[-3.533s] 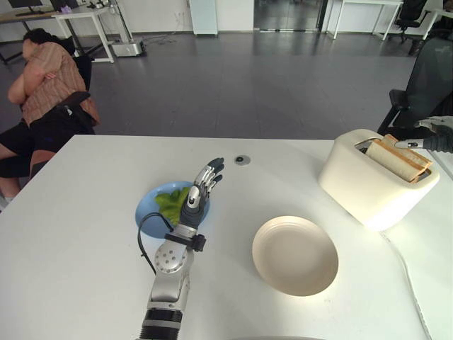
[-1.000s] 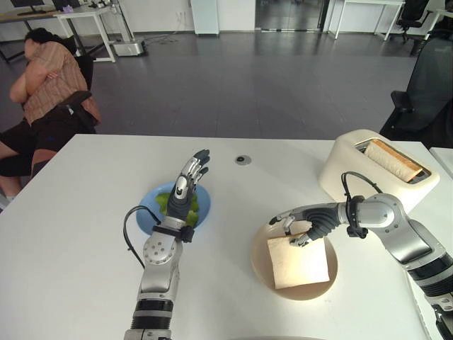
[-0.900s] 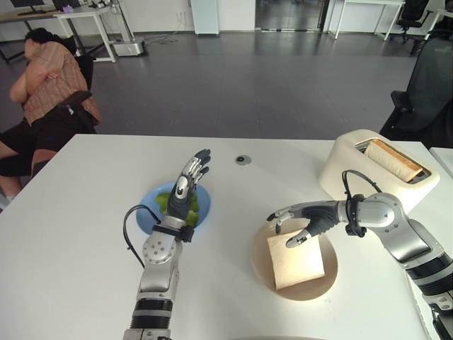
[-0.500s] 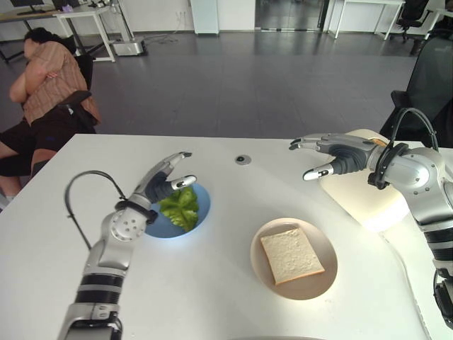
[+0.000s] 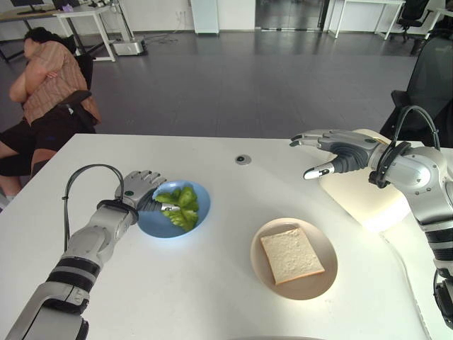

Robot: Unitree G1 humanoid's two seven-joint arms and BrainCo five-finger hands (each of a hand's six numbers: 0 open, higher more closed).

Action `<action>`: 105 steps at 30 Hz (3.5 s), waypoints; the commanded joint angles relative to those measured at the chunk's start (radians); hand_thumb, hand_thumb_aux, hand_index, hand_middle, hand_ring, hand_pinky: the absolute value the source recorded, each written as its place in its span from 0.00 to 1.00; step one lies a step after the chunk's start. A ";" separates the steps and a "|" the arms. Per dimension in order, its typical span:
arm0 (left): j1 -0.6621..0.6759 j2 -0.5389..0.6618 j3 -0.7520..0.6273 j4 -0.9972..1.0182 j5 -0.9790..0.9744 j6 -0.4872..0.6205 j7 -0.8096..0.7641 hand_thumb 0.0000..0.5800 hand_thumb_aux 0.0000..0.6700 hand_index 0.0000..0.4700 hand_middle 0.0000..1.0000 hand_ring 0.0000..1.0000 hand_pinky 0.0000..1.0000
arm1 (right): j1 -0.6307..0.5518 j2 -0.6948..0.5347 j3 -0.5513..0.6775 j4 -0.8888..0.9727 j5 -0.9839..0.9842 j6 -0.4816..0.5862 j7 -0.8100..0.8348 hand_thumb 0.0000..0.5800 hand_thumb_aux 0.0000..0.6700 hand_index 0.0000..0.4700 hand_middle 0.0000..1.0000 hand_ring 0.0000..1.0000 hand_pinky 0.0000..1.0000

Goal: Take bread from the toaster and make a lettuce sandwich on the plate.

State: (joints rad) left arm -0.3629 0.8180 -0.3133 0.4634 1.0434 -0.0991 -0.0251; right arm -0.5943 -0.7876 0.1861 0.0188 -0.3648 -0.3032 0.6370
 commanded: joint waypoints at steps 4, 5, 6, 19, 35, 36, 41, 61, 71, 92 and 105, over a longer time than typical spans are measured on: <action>-0.050 -0.040 -0.089 0.128 -0.012 -0.044 -0.007 0.89 0.66 0.66 0.00 0.00 0.00 | -0.003 -0.012 -0.012 0.009 -0.018 -0.007 -0.001 0.00 0.00 0.00 0.00 0.00 0.00; -0.051 -0.049 -0.094 0.145 -0.030 -0.059 -0.012 1.00 1.00 1.00 0.00 0.00 0.00 | -0.005 -0.012 -0.013 0.011 -0.019 -0.009 -0.003 0.00 0.00 0.00 0.00 0.00 0.00; -0.054 -0.057 -0.098 0.165 -0.048 -0.076 -0.015 1.00 1.00 1.00 0.00 0.00 0.00 | -0.005 -0.012 -0.014 0.011 -0.019 -0.010 -0.004 0.00 0.00 0.00 0.00 0.00 0.00; -0.077 -0.046 -0.027 0.168 -0.295 -0.332 0.077 1.00 1.00 1.00 0.00 0.00 0.00 | -0.002 -0.011 -0.015 0.042 -0.050 -0.023 -0.042 0.00 0.00 0.00 0.00 0.00 0.00; 0.007 -0.254 -0.080 -0.273 -0.678 -0.450 -0.319 1.00 1.00 1.00 0.00 0.00 0.00 | -0.006 -0.015 -0.032 0.059 -0.059 -0.019 -0.064 0.00 0.00 0.00 0.00 0.00 0.00; 0.004 -0.278 -0.091 -0.282 -0.690 -0.446 -0.337 1.00 1.00 1.00 0.00 0.00 0.00 | -0.006 -0.015 -0.034 0.060 -0.059 -0.018 -0.066 0.00 0.00 0.00 0.00 0.00 0.00; -0.009 -0.401 -0.144 -0.303 -0.735 -0.431 -0.405 1.00 1.00 1.00 0.00 0.00 0.00 | -0.008 -0.015 -0.036 0.066 -0.064 -0.016 -0.072 0.00 0.00 0.00 0.00 0.00 0.00; -0.044 -0.486 -0.183 -0.022 -0.633 -0.489 -0.413 0.00 0.00 0.00 0.00 0.00 0.00 | 0.009 -0.016 -0.033 0.056 -0.064 -0.005 -0.077 0.00 0.00 0.00 0.00 0.00 0.00; -0.049 -0.478 -0.159 -0.057 -0.638 -0.499 -0.390 0.00 0.00 0.00 0.00 0.00 0.00 | 0.019 -0.017 -0.033 0.054 -0.064 -0.007 -0.078 0.00 0.00 0.00 0.00 0.00 0.00; -0.004 -0.550 0.139 -0.164 -0.999 -0.435 -0.268 0.00 0.00 0.00 0.00 0.00 0.00 | -0.039 -0.171 -0.019 0.300 -0.428 0.091 -0.327 0.00 0.00 0.00 0.00 0.00 0.00; 0.008 -0.561 0.210 -0.196 -1.063 -0.378 -0.310 0.00 0.00 0.00 0.00 0.00 0.00 | -0.022 -0.232 0.006 0.403 -0.481 0.226 -0.235 1.00 1.00 1.00 0.00 0.00 0.00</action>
State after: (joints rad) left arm -0.3656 0.2546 -0.1084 0.2721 -0.0210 -0.4913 -0.3277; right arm -0.6267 -1.0133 0.1813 0.4288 -0.8629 -0.0737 0.3643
